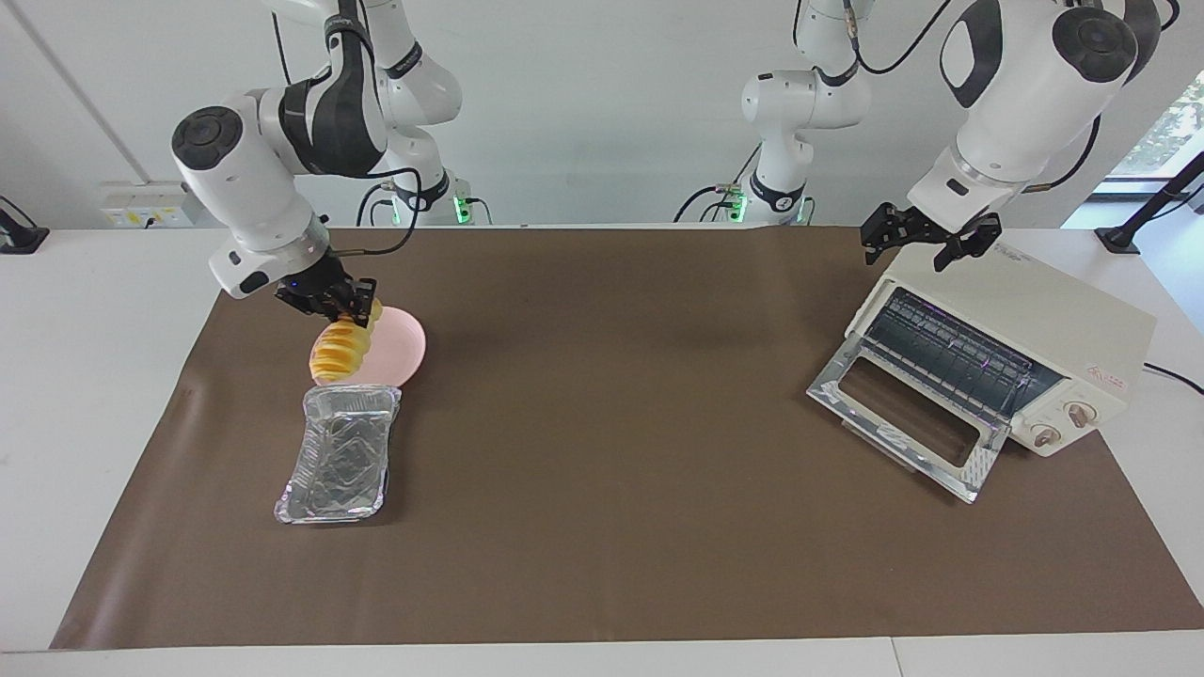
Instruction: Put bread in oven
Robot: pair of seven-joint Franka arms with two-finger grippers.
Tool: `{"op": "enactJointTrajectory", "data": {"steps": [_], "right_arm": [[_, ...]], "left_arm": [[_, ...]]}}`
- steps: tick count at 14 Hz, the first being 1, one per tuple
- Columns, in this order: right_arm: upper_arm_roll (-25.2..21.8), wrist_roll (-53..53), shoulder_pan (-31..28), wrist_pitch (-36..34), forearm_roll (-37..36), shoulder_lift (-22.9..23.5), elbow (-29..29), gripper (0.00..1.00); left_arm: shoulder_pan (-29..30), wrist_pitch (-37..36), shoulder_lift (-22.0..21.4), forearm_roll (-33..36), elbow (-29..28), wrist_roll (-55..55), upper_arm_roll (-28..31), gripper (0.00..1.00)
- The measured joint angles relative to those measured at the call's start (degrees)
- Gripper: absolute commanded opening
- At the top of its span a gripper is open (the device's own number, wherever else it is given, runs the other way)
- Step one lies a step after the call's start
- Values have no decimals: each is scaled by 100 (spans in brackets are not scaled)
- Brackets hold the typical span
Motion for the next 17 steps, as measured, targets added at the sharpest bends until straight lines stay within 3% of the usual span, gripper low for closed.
{"op": "enactJointTrajectory", "data": {"steps": [6, 13, 16, 17], "right_arm": [[-13, -682, -285, 1069, 1, 1437, 872, 37], [19, -747, -286, 1190, 248, 1847, 810, 46], [19, -751, -285, 1203, 249, 1846, 696, 57], [19, -751, -281, 1279, 250, 1845, 638, 75]], "left_arm": [[0, 0, 0, 0, 0, 0, 0, 100], [0, 0, 0, 0, 0, 0, 0, 100], [0, 0, 0, 0, 0, 0, 0, 100], [0, 0, 0, 0, 0, 0, 0, 100]]}}
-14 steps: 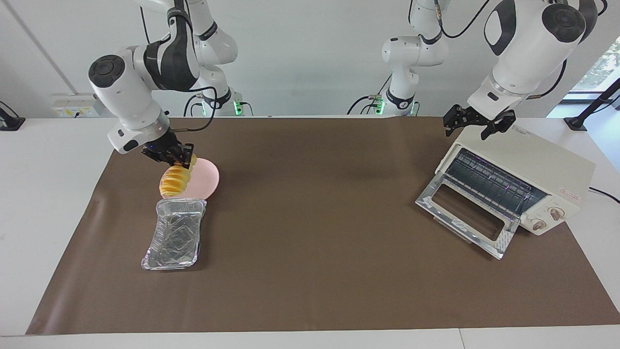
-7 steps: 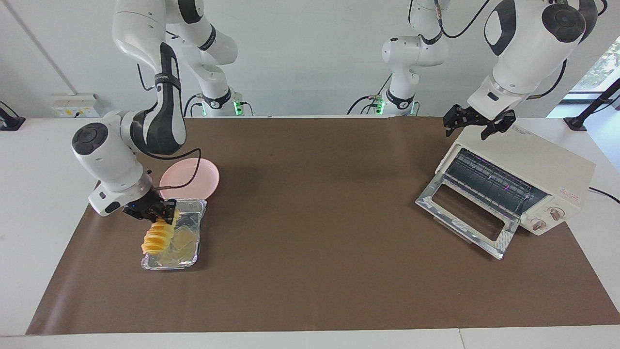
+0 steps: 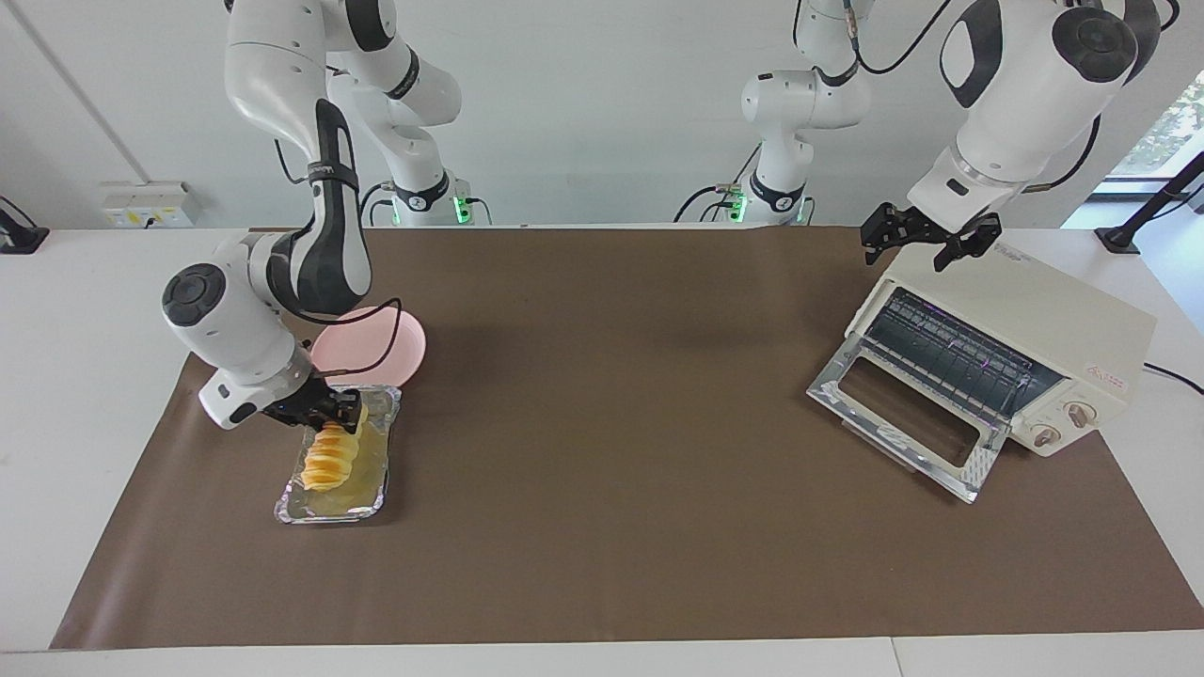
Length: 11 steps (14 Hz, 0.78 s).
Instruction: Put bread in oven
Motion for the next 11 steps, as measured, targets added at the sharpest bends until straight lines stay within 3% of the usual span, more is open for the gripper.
{"op": "enactJointTrajectory", "data": {"steps": [1, 2, 11], "right_arm": [[0, 0, 6, 106, 0, 0, -66, 97], [0, 0, 13, 182, 0, 0, -117, 100], [-30, -413, -83, 382, -14, -47, 90, 100]], "left_arm": [[0, 0, 0, 0, 0, 0, 0, 100], [0, 0, 0, 0, 0, 0, 0, 100], [0, 0, 0, 0, 0, 0, 0, 100]]}}
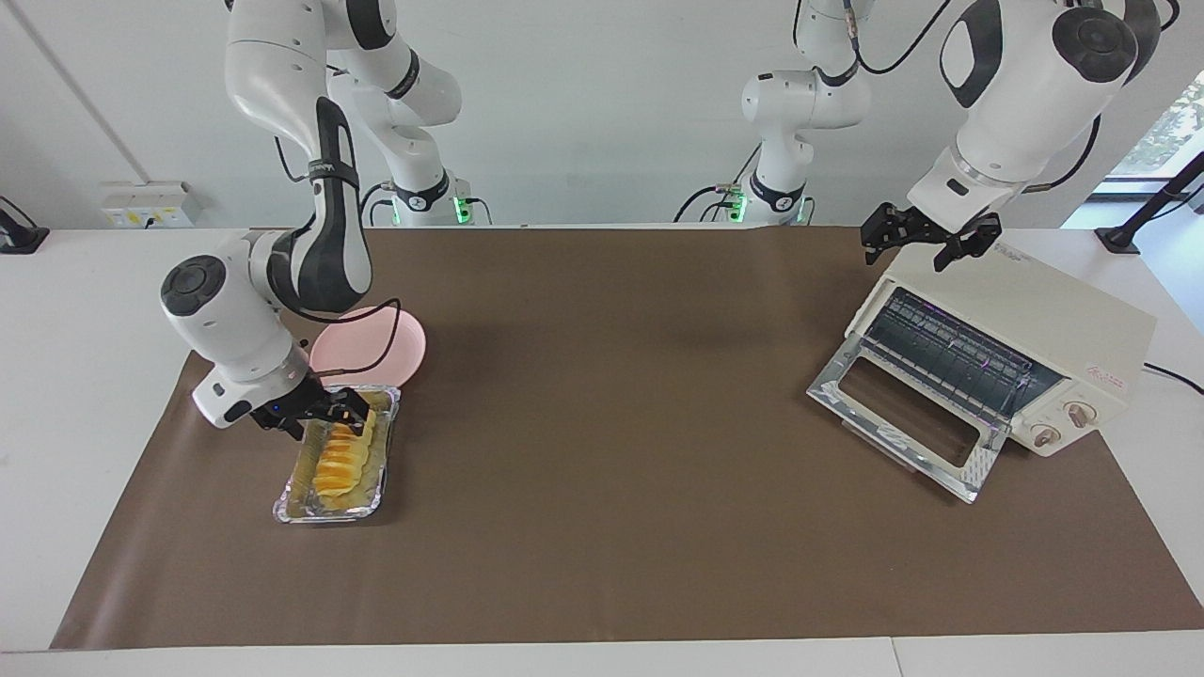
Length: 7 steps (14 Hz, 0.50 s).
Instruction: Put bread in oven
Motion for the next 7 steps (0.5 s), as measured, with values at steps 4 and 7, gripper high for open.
{"op": "enactJointTrajectory", "data": {"steps": [4, 7], "right_arm": [[-10, -179, -255, 194, 0, 118, -19, 100], [-15, -180, -370, 570, 2, 287, -154, 98]], "left_arm": [[0, 0, 0, 0, 0, 0, 0, 100], [0, 0, 0, 0, 0, 0, 0, 100]]}}
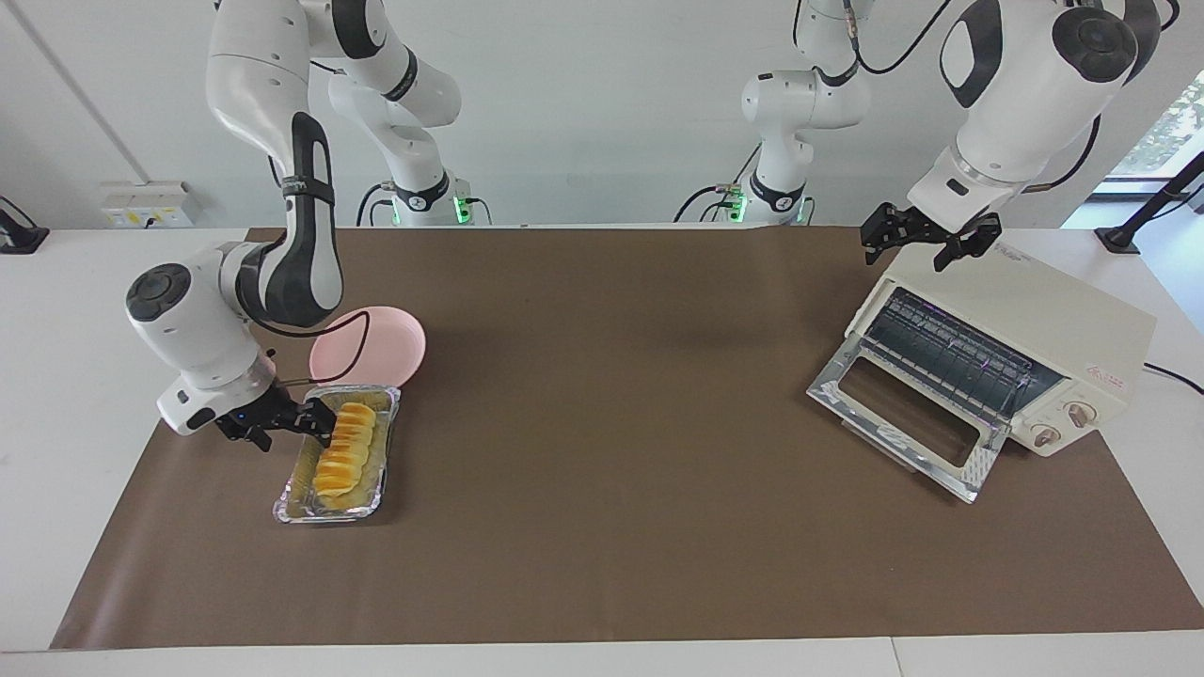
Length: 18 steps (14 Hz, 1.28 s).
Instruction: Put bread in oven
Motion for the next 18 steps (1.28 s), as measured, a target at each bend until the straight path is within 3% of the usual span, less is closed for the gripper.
{"op": "enactJointTrajectory", "data": {"steps": [3, 7, 8, 12, 18], "right_arm": [[-1, 0, -63, 128, 6, 72, -121, 68], [3, 0, -63, 85, 11, 67, -122, 4], [3, 0, -62, 66, 13, 66, -122, 0], [30, -6, -57, -134, 13, 29, -91, 0], [312, 268, 408, -541, 166, -130, 599, 0]], "left_arm": [[0, 0, 0, 0, 0, 0, 0, 100], [0, 0, 0, 0, 0, 0, 0, 100], [0, 0, 0, 0, 0, 0, 0, 100], [0, 0, 0, 0, 0, 0, 0, 100], [0, 0, 0, 0, 0, 0, 0, 100]]}}
